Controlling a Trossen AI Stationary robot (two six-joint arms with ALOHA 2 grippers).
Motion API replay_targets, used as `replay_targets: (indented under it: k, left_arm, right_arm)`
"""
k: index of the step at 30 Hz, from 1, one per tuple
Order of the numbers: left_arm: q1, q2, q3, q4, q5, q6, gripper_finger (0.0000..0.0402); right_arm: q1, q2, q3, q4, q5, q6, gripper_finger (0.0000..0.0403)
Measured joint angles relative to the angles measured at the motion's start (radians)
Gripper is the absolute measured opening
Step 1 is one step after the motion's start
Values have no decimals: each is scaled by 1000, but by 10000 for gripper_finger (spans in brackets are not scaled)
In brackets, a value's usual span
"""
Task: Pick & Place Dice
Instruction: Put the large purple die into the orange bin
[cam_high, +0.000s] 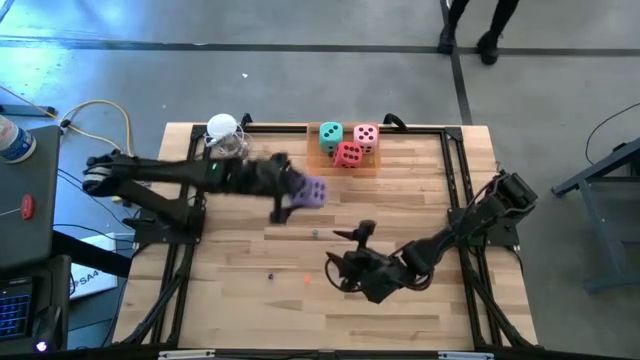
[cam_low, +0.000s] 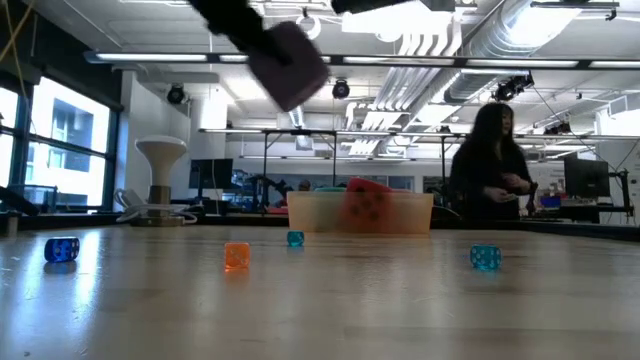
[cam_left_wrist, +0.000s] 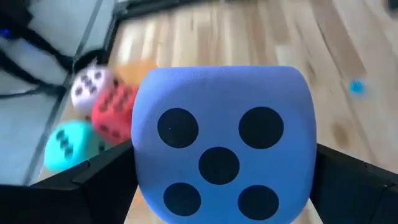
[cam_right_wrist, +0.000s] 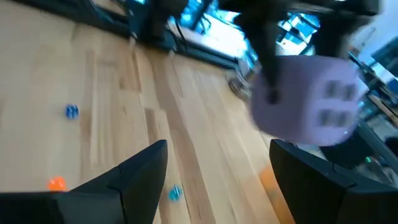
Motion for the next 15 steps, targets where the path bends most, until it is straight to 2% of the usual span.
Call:
replay_targets:
  k: [4, 8, 11, 15]
  left_arm:
    - [212, 71, 0, 139, 195, 42, 377]
    - [349, 162, 0, 242, 347, 30, 377]
    - [400, 247, 0, 307, 405, 29, 377]
    - [433, 351, 0, 407, 409, 27, 377]
  right_arm:
    - [8, 0, 0, -111, 35, 85, 275]
    - [8, 0, 0, -209, 32, 172, 275]
    - [9, 0, 0, -275, 14, 227, 275]
    - [13, 0, 0, -363, -23, 280, 275]
